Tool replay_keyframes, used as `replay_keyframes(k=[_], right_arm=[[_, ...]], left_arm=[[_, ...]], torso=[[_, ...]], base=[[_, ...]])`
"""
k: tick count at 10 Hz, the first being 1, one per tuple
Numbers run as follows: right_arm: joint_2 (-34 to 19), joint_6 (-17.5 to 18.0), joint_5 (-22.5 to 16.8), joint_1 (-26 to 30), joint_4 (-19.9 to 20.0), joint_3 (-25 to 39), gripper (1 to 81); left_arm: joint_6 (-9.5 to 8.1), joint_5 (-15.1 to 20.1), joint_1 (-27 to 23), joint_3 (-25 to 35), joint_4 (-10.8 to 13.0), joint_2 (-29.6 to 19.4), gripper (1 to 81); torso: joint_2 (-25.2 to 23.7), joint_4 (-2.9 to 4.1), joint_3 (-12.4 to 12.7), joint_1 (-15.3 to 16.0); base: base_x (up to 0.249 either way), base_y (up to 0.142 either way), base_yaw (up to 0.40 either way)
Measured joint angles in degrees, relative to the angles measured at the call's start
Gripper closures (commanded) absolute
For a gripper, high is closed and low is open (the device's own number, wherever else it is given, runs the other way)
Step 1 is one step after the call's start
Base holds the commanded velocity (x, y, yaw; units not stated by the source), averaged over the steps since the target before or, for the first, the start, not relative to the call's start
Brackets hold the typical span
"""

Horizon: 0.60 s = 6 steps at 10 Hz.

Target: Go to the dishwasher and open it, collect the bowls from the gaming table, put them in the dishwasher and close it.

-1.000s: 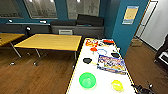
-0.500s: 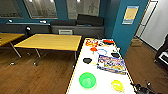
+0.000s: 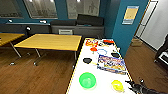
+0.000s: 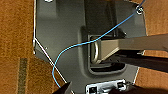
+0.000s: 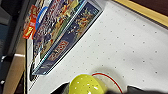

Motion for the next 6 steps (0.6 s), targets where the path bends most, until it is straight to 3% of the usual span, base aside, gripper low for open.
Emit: replay_keyframes(k=[3, 6], right_arm=[[2.1, 0.0, 0.0, -0.8, 0.0, -3.0, 1.0], [0.9, 1.4, -0.2, -0.4, 0.0, -5.5, 1.0]], left_arm=[[0.0, 0.0, 0.0, 0.0, -0.1, 0.0, 1.0], [0.01, 0.0, 0.0, 0.0, -0.1, 0.0, 1.0]], torso=[[0.0, 0.0, 0.0, 0.0], [0.0, 0.0, 0.0, 0.0]], base=[[0.0, 0.0, 0.0], [0.0, 0.0, 0.0]])
